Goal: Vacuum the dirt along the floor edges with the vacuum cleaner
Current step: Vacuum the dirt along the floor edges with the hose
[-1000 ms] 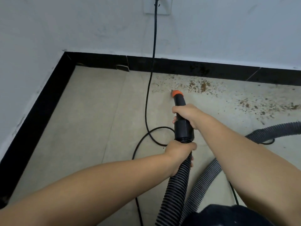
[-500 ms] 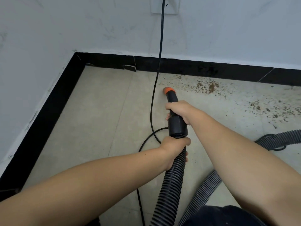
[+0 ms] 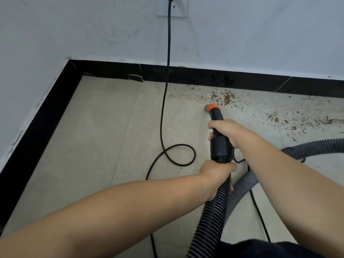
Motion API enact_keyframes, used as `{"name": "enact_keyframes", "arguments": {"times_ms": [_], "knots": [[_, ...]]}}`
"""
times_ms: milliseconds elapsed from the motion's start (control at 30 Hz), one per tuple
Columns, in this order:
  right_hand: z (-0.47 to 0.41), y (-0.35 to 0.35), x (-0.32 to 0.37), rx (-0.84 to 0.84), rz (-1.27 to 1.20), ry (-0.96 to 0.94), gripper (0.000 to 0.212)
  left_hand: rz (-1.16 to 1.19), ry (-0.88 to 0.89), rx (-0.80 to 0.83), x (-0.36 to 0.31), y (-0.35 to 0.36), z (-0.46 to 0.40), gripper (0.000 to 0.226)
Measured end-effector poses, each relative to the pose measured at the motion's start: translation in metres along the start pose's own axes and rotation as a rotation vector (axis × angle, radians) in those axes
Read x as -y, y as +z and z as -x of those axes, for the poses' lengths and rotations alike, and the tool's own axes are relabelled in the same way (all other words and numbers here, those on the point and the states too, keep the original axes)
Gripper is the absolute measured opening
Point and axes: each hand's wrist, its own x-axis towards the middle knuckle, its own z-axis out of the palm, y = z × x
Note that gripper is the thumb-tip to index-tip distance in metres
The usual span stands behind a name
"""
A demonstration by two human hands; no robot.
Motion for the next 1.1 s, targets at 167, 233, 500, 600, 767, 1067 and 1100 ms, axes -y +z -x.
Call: {"name": "enact_keyframes", "arguments": {"times_ms": [167,233,500,600,767,1067,1100], "knots": [[-0.007,0.052,0.024,0.132,0.087,-0.053,0.012,0.06,0.018,-0.106,-0.008,-0.034,0.0,0.013],[-0.01,0.064,0.029,0.15,0.091,-0.068,0.014,0.065,0.024,-0.121,-0.012,-0.046,-0.001,0.013],[-0.021,0.008,0.009,0.0,0.023,-0.046,0.01,-0.014,-0.011,-0.001,-0.011,-0.009,-0.015,0.013],[-0.021,-0.028,-0.003,-0.08,-0.056,0.006,0.014,-0.051,-0.015,0.071,-0.01,0.015,-0.019,0.013],[-0.024,-0.053,-0.001,-0.142,-0.107,0.041,0.022,-0.069,-0.003,0.086,-0.022,0.029,-0.025,0.011],[-0.03,0.016,0.026,-0.002,0.016,-0.014,0.012,0.054,0.036,-0.009,-0.021,-0.019,-0.024,0.012],[-0.03,0.024,0.03,0.018,0.035,-0.024,0.012,0.066,0.043,-0.026,-0.021,-0.025,-0.024,0.012]]}}
